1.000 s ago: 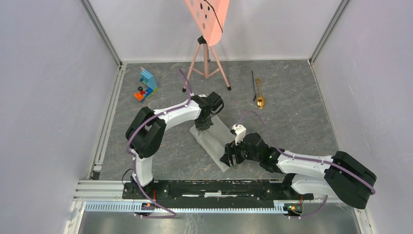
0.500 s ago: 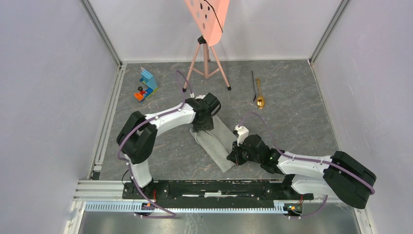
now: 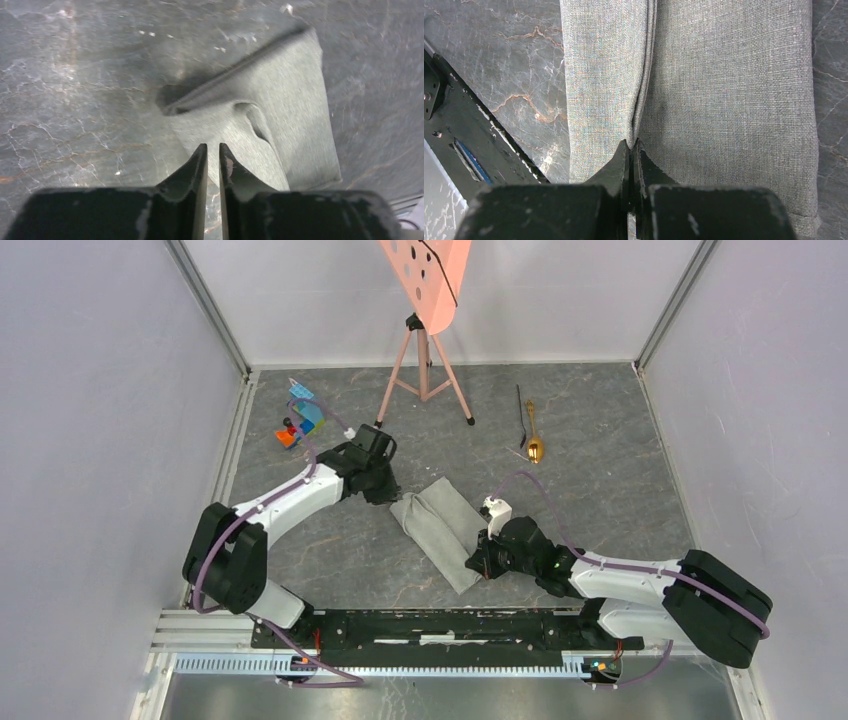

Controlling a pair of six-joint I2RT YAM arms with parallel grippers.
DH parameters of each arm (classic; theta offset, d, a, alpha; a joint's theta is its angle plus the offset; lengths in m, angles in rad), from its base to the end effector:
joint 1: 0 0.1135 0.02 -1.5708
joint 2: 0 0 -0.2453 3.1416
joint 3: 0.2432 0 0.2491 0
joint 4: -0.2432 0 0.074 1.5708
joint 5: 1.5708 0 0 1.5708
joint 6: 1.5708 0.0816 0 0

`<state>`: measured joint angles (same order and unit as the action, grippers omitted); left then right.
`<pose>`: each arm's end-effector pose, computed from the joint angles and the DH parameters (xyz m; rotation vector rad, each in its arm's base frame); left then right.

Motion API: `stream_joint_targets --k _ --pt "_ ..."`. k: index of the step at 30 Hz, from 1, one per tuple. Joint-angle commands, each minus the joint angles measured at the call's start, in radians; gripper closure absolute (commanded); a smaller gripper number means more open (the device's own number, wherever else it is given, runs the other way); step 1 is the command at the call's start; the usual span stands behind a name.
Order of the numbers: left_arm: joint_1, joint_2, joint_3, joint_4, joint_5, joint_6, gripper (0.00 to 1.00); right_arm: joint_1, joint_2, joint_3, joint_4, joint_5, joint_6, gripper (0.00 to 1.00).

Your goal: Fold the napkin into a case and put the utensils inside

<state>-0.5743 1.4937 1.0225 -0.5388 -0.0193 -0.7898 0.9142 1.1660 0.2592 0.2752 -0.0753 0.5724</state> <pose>0.2750 -0.1761 0.1700 -0.2930 2.6405 -0.4624 0.1447 0.1978 0.0938 -0.4446 2.3115 0.8735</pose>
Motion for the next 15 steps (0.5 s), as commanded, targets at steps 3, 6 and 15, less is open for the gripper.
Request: stream_joint_targets --k 3,6,15 --pt "0.07 0.053 -0.042 0.188 0.205 0.035 0.85 -0.002 0.008 0.006 0.032 0.014 0.006 1.0" --pt "0.07 0.091 -0.045 0.235 0.225 0.021 0.86 -0.002 0.012 0.006 0.03 0.014 0.007 1.0" --pt "0.07 0.176 -0.036 0.299 0.234 0.003 0.87 -0.003 0.018 0.01 0.029 -0.003 0.011 1.0"
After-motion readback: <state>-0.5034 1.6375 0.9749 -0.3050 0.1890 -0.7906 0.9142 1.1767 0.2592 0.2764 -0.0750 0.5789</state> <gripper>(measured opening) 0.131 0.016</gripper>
